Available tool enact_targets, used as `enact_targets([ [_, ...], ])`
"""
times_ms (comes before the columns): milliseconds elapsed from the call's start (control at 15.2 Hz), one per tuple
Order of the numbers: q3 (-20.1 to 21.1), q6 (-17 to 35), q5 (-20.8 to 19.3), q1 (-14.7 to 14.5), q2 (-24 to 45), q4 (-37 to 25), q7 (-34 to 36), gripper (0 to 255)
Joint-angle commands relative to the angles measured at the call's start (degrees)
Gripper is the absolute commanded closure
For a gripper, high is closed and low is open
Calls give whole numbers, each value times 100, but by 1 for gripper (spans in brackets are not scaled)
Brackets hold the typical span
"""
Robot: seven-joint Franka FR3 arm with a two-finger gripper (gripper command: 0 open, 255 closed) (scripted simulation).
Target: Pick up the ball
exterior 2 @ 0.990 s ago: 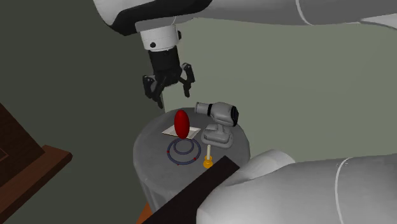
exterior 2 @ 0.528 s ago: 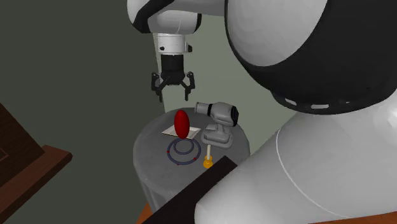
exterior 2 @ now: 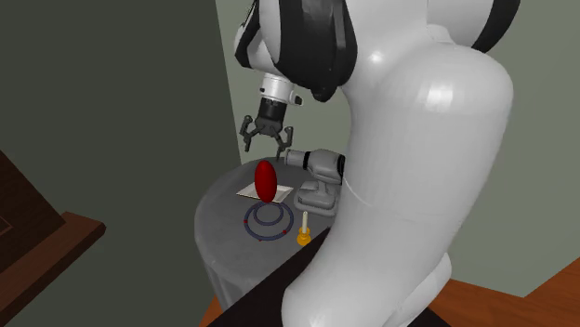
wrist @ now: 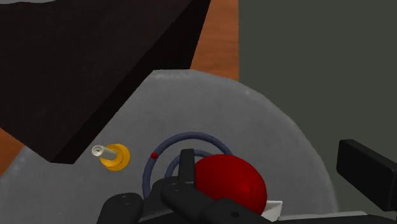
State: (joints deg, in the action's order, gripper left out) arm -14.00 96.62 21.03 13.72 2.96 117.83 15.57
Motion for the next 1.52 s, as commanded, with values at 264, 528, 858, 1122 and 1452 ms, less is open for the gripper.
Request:
enact_targets([
  [264, -111, 226, 487, 159, 617, -78, -11, 0],
  [528, -99, 439, 546, 159, 764, 20, -125, 0],
  [858, -99, 435, 545, 159, 761, 18, -122, 255],
  [1122, -99, 432, 544, 159, 757, 20, -121, 255],
  [1452, -106, 320, 512, 159, 680, -33, -61, 255],
])
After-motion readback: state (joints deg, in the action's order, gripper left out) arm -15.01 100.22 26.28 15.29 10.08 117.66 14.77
